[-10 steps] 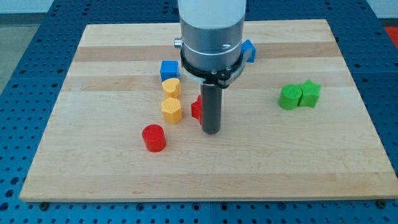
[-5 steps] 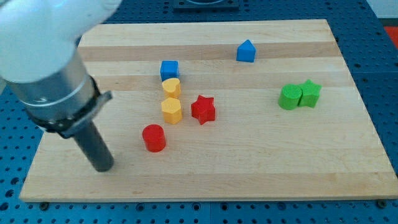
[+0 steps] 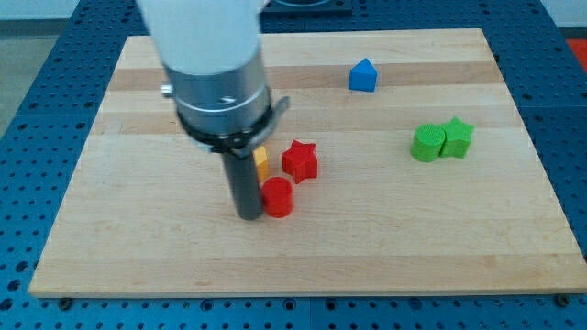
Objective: Move red circle right side of the red star
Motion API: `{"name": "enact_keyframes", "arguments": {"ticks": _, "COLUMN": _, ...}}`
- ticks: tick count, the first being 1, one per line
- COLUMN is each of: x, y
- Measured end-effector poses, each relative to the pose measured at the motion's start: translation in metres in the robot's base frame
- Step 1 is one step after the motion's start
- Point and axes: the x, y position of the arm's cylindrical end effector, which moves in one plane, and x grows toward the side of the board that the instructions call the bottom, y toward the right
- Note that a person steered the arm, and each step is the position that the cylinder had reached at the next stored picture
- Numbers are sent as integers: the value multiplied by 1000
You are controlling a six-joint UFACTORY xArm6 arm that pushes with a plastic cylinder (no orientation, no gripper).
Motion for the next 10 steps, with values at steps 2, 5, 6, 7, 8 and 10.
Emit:
{"name": "enact_keyframes", "arguments": {"ticks": 2, "x": 0, "y": 66}}
{"name": "enact_keyframes", "arguments": {"ticks": 5, "x": -2, "y": 86}}
{"name": "enact_keyframes", "arguments": {"ticks": 6, "x": -1, "y": 71}}
{"name": "enact_keyframes", "arguments": {"ticks": 7, "x": -7, "y": 66}}
{"name": "enact_keyframes", "arguments": {"ticks": 8, "x": -17, "y": 66}}
{"name": "enact_keyframes", "arguments": {"ticks": 10, "x": -21, "y": 67}}
